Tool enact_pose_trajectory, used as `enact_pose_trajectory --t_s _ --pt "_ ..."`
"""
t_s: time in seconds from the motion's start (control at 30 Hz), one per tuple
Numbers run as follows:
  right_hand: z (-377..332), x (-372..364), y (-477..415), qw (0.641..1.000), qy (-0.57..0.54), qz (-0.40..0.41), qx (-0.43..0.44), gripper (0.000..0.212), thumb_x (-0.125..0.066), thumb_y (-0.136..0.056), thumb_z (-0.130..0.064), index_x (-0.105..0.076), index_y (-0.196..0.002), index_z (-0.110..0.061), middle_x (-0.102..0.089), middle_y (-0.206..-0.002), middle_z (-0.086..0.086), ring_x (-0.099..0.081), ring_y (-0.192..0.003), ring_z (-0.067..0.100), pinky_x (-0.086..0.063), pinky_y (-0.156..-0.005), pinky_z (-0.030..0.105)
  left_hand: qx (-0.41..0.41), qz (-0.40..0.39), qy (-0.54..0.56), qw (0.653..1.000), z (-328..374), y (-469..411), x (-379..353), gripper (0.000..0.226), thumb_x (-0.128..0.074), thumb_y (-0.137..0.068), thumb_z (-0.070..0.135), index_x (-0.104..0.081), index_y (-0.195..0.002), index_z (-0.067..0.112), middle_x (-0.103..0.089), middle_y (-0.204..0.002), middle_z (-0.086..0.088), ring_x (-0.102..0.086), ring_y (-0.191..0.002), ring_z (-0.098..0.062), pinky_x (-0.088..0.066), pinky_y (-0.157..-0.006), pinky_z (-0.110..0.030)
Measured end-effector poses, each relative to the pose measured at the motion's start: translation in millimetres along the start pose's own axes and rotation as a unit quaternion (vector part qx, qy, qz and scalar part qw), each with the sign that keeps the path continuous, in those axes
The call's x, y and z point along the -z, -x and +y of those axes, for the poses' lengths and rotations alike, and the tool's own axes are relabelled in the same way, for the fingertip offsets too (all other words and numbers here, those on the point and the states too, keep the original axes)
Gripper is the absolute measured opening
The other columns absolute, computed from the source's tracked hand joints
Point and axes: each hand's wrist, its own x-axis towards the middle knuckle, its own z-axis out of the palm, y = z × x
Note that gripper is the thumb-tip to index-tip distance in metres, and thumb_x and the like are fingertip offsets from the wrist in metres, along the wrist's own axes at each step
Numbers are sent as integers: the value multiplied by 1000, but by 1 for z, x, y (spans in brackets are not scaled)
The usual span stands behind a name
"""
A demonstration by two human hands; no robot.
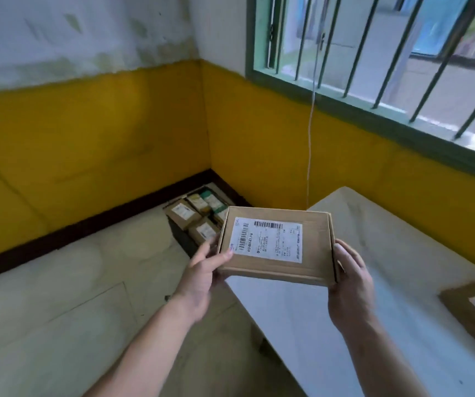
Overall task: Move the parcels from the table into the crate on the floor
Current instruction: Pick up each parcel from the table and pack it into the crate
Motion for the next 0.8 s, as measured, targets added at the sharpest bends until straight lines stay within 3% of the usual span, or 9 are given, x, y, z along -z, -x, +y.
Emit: enact_pose_trajectory --t_s 0.23,0.37,0.47,0.57,0.67,0.8 --pt "67 -130 -28 997 44 -5 -64 14 -58 -96 -23 -71 -101 -22 -69 -103 0 -63 -95 15 -51 -60 22 -5 62 -6 998 38 -63 120 51 -64 -88 13 -57 -135 32 -74 -116 4 -63 -115 -21 -49 -94 -36" --pt "91 -169 -57 995 63 -1 -72 17 -57 -97 -21 -69 -107 -17 -68 -105 3 -63 -92 14 -49 -62 24 5 85 -8 996 44 -109 152 49 -65 -88 11 -59 -131 35 -74 -113 7 -65 -110 -18 -48 -85 -30" --pt "111 -190 -88 994 74 3 -81 15 -58 -95 -22 -70 -105 -19 -71 -96 -1 -69 -79 7 -52 -55 20 15 94 -17 995 46 -151 169 52 -66 -87 11 -58 -134 32 -74 -116 6 -65 -112 -19 -49 -87 -31" --pt "135 -209 -125 991 90 25 -92 15 -59 -95 -25 -70 -105 -24 -74 -98 -3 -69 -91 11 -54 -67 29 20 100 -46 994 49 -197 182 54 -66 -88 8 -54 -138 27 -71 -120 3 -64 -112 -18 -50 -90 -30" --pt "166 -228 -177 987 107 61 -104 13 -61 -93 -26 -73 -98 -30 -76 -97 -8 -67 -100 15 -54 -81 39 27 104 -100 989 54 -261 192 55 -65 -91 7 -49 -141 23 -67 -125 4 -62 -116 -16 -47 -102 -34" --pt "210 -251 -252 977 98 117 -151 14 -64 -91 -21 -74 -97 -28 -75 -101 -1 -67 -104 22 -51 -94 48 67 98 -193 974 58 -354 203 55 -64 -92 5 -48 -142 19 -64 -129 1 -60 -118 -15 -46 -102 -30"
